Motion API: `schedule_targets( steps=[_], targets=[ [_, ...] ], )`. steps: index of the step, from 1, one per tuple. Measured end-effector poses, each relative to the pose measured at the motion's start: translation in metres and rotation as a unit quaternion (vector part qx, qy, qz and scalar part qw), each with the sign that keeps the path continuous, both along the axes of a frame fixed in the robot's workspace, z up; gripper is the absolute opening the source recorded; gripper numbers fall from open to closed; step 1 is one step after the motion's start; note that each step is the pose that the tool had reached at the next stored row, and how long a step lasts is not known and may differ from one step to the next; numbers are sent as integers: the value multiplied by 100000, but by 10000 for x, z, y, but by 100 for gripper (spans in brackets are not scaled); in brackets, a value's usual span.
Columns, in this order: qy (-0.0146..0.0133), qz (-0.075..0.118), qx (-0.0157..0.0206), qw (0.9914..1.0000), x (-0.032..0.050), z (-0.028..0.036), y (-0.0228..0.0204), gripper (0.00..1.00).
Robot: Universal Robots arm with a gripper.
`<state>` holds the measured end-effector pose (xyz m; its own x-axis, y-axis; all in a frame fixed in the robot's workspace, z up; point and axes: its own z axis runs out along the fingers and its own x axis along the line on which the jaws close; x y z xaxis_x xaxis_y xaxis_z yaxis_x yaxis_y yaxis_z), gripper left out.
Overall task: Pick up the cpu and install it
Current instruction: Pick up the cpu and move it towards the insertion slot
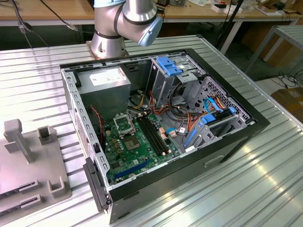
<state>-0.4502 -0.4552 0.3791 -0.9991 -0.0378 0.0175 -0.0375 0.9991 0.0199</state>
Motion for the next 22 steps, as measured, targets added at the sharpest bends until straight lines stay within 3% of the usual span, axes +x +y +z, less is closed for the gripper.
schedule_targets(
  steps=[22],
  targets=[
    [-2, -1, -111, 100000, 354, 0, 0, 47]
  ],
)
